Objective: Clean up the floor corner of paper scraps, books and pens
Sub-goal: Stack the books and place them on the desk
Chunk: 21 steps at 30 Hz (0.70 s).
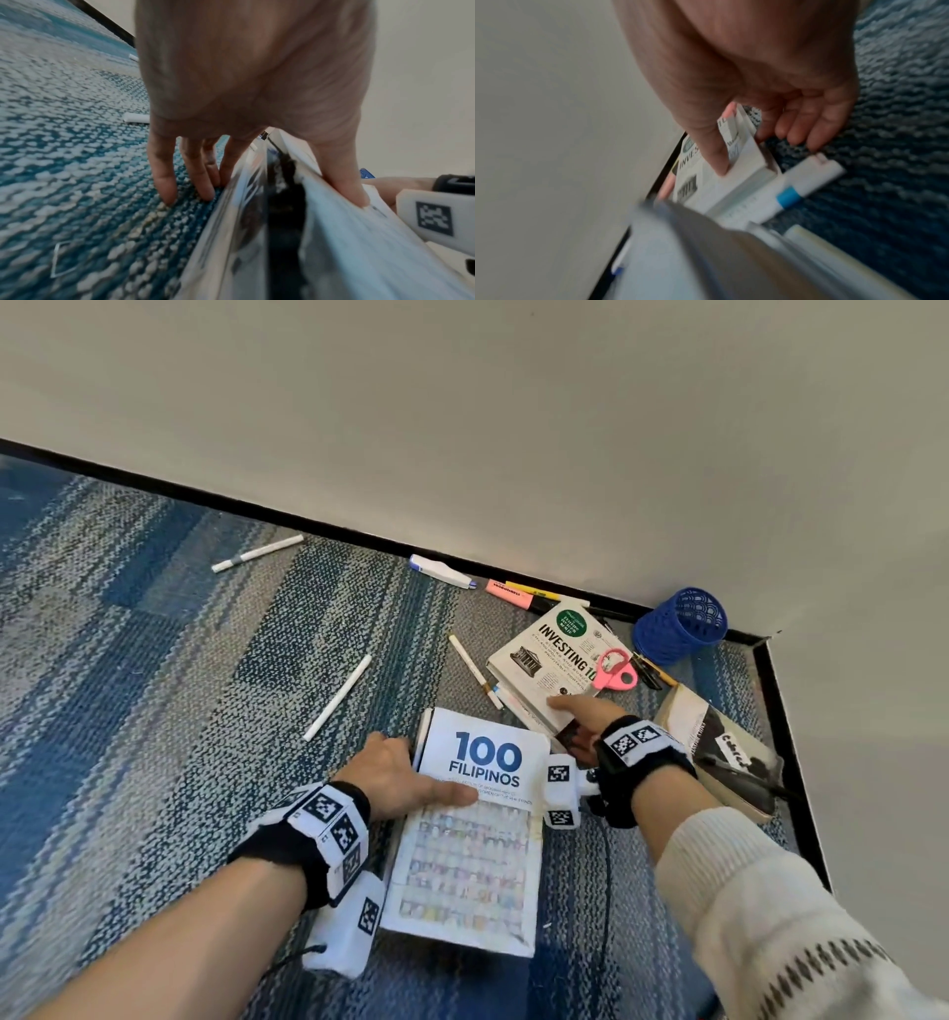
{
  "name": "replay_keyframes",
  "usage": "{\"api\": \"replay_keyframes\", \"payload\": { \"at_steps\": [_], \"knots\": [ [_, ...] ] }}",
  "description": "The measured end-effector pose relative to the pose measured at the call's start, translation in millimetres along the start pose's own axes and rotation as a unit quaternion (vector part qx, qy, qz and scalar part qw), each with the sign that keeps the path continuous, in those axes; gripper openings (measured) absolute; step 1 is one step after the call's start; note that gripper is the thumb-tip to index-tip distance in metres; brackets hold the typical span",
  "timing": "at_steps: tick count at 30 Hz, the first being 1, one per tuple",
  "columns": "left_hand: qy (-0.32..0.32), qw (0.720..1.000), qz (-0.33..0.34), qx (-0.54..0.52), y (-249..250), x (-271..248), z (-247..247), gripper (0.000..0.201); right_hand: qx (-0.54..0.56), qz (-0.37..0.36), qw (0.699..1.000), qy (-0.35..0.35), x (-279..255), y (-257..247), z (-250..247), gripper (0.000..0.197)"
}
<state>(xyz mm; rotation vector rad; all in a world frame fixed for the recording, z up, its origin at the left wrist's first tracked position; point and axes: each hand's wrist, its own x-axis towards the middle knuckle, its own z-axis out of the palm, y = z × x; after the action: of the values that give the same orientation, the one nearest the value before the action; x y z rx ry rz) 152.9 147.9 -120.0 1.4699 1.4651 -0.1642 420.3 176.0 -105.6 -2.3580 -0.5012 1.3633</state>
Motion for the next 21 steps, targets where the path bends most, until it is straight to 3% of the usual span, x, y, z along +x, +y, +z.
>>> {"api": "replay_keyframes", "payload": {
  "at_steps": [4, 7, 9, 12, 18, 21],
  "knots": [
    [0.002, 1.0, 0.001, 0.013, 3.7, -6.9, -1.5, 0.109, 0.029, 0.001, 0.999, -0.035, 0.8, -5.1, -0.6, 0.018],
    [-0.003, 1.0, 0.0, 0.012, 3.4, -7.1, -0.2, 0.124, 0.106, 0.004, 0.993, -0.051, 46.3, 6.3, -4.6, 0.034],
    [-0.006, 1.0, 0.001, 0.014, 3.0, -7.1, -0.1, 0.125, 0.13, 0.022, 0.99, -0.058, 27.5, -0.3, -3.8, 0.033],
    [-0.006, 1.0, 0.003, 0.025, 4.1, -10.5, -1.4, 0.124, 0.178, 0.026, 0.982, -0.058, -1.2, -11.4, -4.7, 0.007],
    [-0.009, 0.999, -0.004, 0.041, 5.2, -13.9, -1.3, 0.134, 0.274, -0.001, 0.959, -0.072, -0.5, -8.7, 0.1, 0.014],
    [-0.008, 0.999, 0.0, 0.043, 6.2, -15.2, -1.5, 0.12, 0.361, -0.021, 0.93, -0.068, -0.2, -5.0, -6.4, 0.009]
  ]
}}
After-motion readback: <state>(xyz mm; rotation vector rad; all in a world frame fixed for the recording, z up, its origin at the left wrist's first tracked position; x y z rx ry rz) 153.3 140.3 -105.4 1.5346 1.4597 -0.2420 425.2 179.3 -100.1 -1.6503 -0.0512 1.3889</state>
